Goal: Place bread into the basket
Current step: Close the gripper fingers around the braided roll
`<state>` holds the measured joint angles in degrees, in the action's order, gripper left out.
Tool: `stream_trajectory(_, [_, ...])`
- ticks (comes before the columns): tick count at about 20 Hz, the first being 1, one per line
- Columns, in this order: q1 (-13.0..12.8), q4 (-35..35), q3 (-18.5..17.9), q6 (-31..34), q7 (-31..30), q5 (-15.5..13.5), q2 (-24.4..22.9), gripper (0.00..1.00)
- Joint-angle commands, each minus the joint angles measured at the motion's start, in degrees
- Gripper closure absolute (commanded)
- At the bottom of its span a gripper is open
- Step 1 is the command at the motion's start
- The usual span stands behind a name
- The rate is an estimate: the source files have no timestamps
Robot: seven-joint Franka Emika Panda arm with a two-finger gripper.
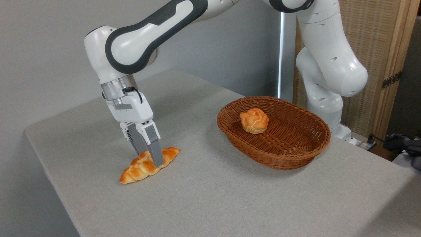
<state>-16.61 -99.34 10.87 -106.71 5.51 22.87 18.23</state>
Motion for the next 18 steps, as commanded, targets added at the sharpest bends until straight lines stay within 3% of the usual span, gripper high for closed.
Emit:
stream_trajectory(1, [-0.3,0.2,-0.3,-5.3,-0.4,-0.6,1.6,0.0])
stream_trajectory(3, [-0.2,0.1,-0.8,-8.4,-0.7,-0.7,2.0,0.0])
stream_trajectory(8, [-0.2,0.0,-0.8,-8.8,-0.5,-1.4,3.0,0.02])
stream_trajectory(9, [-0.2,0.1,-0.8,-9.0,-0.4,-1.5,3.0,0.1])
stream_trajectory(11, [-0.1,0.1,-0.8,-9.2,-0.1,-1.7,3.0,0.35])
stream_trajectory(13, [-0.1,0.1,-0.8,-9.2,0.0,-1.7,3.0,0.51])
stream_trajectory(18, [-0.1,0.0,-0.8,-9.3,0.1,-1.7,3.0,0.57])
